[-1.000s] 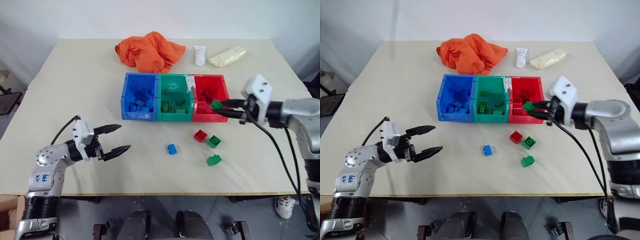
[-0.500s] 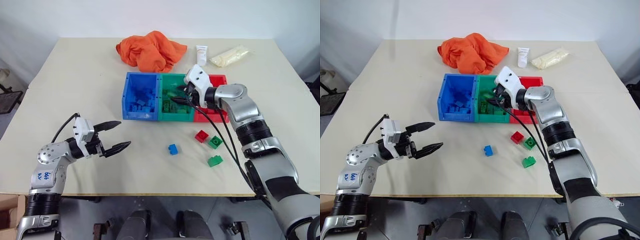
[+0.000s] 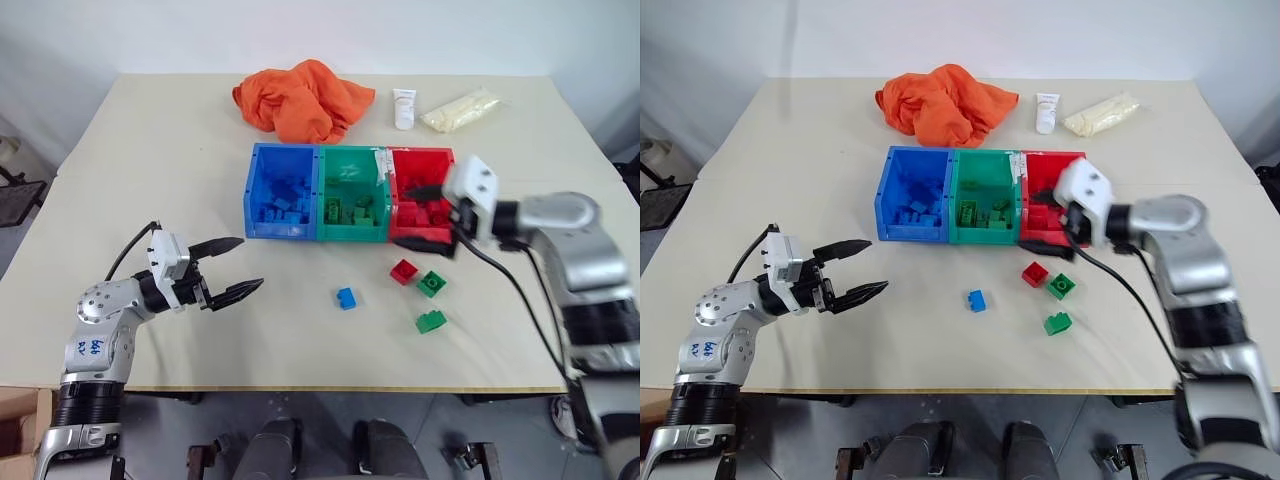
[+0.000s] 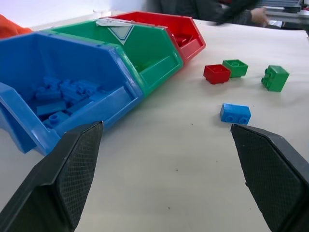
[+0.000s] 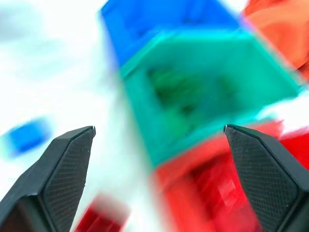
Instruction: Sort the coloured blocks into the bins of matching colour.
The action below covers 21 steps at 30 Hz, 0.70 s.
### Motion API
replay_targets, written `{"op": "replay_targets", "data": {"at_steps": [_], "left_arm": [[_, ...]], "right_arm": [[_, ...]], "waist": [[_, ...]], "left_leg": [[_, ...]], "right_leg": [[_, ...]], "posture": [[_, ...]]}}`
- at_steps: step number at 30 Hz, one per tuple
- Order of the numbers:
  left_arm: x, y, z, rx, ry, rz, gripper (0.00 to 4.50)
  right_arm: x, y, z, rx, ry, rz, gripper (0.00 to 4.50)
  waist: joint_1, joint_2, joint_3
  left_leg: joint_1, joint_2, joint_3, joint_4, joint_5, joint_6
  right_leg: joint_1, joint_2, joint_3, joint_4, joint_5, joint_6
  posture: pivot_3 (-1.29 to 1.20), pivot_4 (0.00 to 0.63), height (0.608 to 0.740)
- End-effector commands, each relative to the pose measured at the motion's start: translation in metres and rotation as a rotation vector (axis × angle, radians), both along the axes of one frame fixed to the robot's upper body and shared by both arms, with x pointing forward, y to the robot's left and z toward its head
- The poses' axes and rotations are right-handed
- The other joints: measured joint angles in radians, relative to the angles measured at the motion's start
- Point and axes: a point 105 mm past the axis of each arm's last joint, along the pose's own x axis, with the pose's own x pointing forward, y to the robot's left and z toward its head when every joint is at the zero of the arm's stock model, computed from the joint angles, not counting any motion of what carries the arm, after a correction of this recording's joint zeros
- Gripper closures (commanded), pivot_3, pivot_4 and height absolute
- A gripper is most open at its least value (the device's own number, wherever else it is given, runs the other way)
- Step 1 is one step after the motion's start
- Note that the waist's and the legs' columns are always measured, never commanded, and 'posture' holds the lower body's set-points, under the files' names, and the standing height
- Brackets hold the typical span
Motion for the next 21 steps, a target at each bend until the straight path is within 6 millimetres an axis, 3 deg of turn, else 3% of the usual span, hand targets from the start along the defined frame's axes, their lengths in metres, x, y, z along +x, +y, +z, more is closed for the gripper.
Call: {"op": "replay_targets", "data": {"at_steps": [1,4,7,10,13,21], "left_arm": [[0.000,0.002,0.006,0.001,-0.029,-0.003,0.00],[-0.001,0.004,0.005,-0.002,-0.026,0.001,0.00],[-0.001,0.007,0.003,0.005,-0.013,0.001,0.00],[-0.001,0.009,0.003,0.008,-0.010,0.002,0.00],[0.000,0.007,0.003,0.009,-0.008,-0.006,0.00],[-0.008,0.004,0.001,0.003,0.004,-0.009,0.00]], "right_arm": [[-0.034,-0.014,0.013,-0.012,0.029,0.013,0.03],[-0.049,-0.025,0.006,-0.040,0.087,-0.027,0.03],[-0.075,-0.052,-0.022,-0.148,0.207,-0.093,0.03],[-0.087,-0.060,-0.039,-0.225,0.262,-0.108,0.03],[-0.087,-0.055,-0.046,-0.258,0.268,-0.076,0.03],[-0.061,-0.021,-0.063,-0.272,0.235,0.054,0.03]], "waist": [[0.000,0.000,0.000],[-0.004,0.000,0.000],[0.003,0.000,0.000],[0.016,0.000,0.000],[0.015,0.000,0.000],[0.018,0.000,0.000]], "left_leg": [[0.000,0.000,0.000,0.000,0.000,0.000],[0.000,0.001,0.002,0.002,0.000,0.000],[0.001,0.002,0.002,0.002,0.000,0.000],[0.000,0.002,0.002,0.002,-0.001,0.001],[0.000,0.002,0.004,0.005,-0.001,0.002],[0.001,0.003,0.003,0.006,-0.002,0.001]], "right_leg": [[0.000,0.000,0.000,0.000,0.000,0.000],[0.001,0.001,0.000,-0.001,0.000,0.000],[0.002,0.001,0.001,-0.001,0.000,0.000],[0.003,0.001,0.001,-0.004,0.000,0.000],[0.004,0.002,0.002,-0.006,0.000,0.000],[0.004,0.003,0.003,-0.007,0.000,0.000]], "posture": [[0.00,0.150,0.740],[0.00,0.150,0.740],[0.00,0.150,0.740],[0.00,0.150,0.740],[0.00,0.150,0.740],[0.00,0.150,0.740]]}}
